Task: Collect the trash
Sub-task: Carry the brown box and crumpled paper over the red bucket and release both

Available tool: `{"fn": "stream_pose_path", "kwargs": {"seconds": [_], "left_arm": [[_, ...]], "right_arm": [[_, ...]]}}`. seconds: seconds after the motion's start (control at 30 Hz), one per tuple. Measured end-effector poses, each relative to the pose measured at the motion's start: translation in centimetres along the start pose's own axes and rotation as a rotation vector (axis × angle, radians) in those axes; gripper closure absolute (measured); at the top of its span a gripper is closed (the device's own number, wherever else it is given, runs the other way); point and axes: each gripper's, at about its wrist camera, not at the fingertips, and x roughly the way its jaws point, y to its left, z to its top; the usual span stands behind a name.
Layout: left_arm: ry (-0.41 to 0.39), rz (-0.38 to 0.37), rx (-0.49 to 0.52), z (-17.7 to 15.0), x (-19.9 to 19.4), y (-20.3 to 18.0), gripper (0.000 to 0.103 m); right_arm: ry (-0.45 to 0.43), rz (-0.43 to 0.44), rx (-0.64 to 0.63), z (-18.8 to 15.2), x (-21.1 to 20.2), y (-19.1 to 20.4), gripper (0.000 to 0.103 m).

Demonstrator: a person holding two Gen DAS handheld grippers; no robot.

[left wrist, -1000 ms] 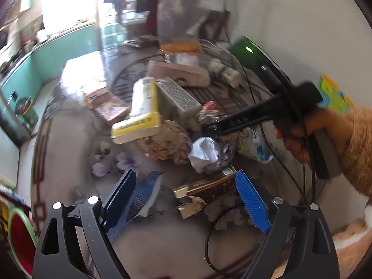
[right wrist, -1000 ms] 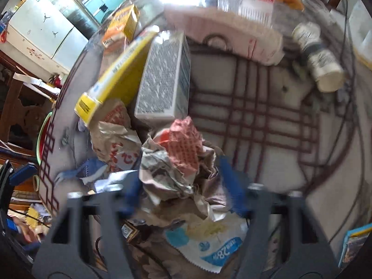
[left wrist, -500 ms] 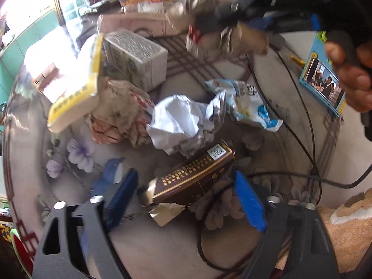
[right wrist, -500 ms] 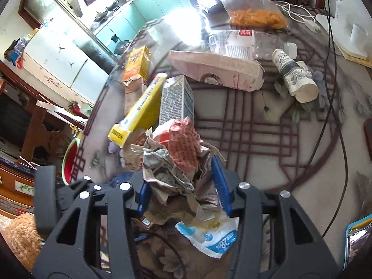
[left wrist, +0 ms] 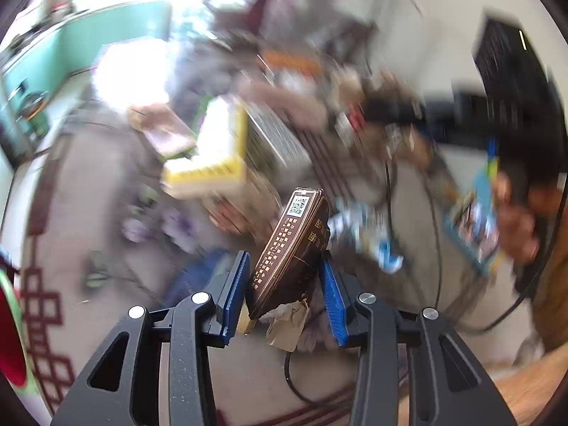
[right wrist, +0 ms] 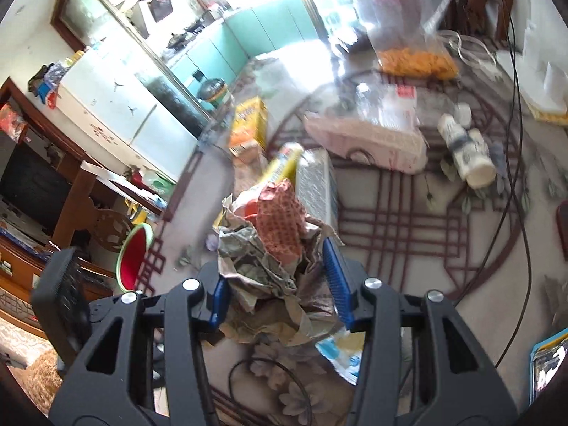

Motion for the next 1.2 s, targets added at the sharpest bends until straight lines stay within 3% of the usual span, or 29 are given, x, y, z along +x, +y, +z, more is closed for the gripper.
{"fn": "stream_pose_path", "kwargs": {"seconds": [0.13, 0.23, 0.37, 0.5, 0.73, 1.2], "left_arm": [[-0.163, 0.053, -0.165, 1.4, -4.5, 2.0, 0.065], [-0.260, 0.146, -0.261, 1.8, -7.5, 3.8, 0.065], [-0.319, 0.314, -0.301, 1.4, -10.0, 4.8, 0.065], [-0.374, 0.407, -0.356, 0.3, -12.8, 6.7, 0.065], [-0.430, 0.464, -0.421, -1.6, -17.7, 10.5, 0.065], [-0.412, 0.465, -0.467, -3.2, -19.6, 16.9, 0.065]], "right_arm": [[-0.054, 0.032, -0.056, 1.0, -1.3, 3.1, 0.056], [-0.084, 0.064, -0.102, 1.5, -1.7, 6.1, 0.056], [-0.102, 0.082, -0.169, 1.5, -1.4, 9.7, 0.056], [-0.098, 0.103, -0.209, 1.3, -0.6, 12.5, 0.056], [-0.091, 0.104, -0.261, 0.9, 0.7, 16.2, 0.056], [-0.103, 0.063, -0.296, 0.1, 3.0, 23.0, 0.056]]}}
